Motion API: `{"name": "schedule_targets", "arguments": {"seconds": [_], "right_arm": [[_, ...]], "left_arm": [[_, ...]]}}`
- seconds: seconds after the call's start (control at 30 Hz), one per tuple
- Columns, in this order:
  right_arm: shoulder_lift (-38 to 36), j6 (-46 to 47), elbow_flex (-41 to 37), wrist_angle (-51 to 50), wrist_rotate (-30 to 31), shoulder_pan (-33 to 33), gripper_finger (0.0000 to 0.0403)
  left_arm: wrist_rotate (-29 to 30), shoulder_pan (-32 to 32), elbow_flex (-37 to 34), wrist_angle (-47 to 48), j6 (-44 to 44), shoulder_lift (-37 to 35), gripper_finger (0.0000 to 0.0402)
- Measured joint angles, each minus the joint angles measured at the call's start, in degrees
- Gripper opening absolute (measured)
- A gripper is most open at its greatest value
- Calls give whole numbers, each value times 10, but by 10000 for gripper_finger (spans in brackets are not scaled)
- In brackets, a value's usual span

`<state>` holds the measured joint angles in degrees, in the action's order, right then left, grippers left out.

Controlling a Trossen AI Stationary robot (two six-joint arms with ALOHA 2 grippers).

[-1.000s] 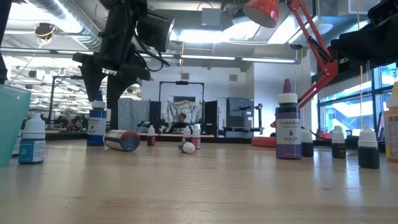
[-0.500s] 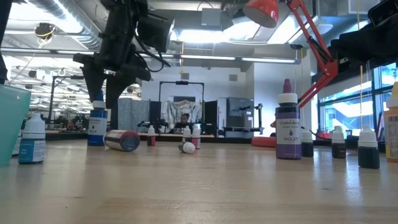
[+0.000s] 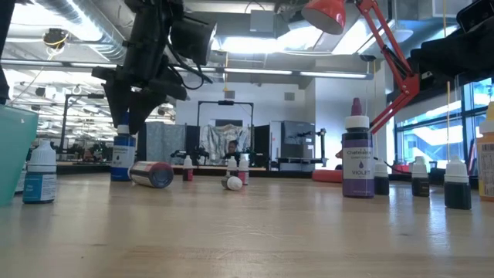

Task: Pick & Place food coloring
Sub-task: Put the blue food coloring into the blue bin

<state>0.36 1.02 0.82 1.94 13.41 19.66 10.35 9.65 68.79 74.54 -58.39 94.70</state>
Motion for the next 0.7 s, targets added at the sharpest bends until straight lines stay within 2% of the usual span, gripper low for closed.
{"name": "schedule_targets", "arguments": {"seconds": [0.23, 0.7], "right_arm": [[0, 0, 0, 0, 0, 0, 84], [0, 0, 0, 0, 0, 0, 84]], "left_arm": [[-1, 0, 0, 0, 20, 0, 163], [-1, -9, 0, 0, 156, 0, 129]]}}
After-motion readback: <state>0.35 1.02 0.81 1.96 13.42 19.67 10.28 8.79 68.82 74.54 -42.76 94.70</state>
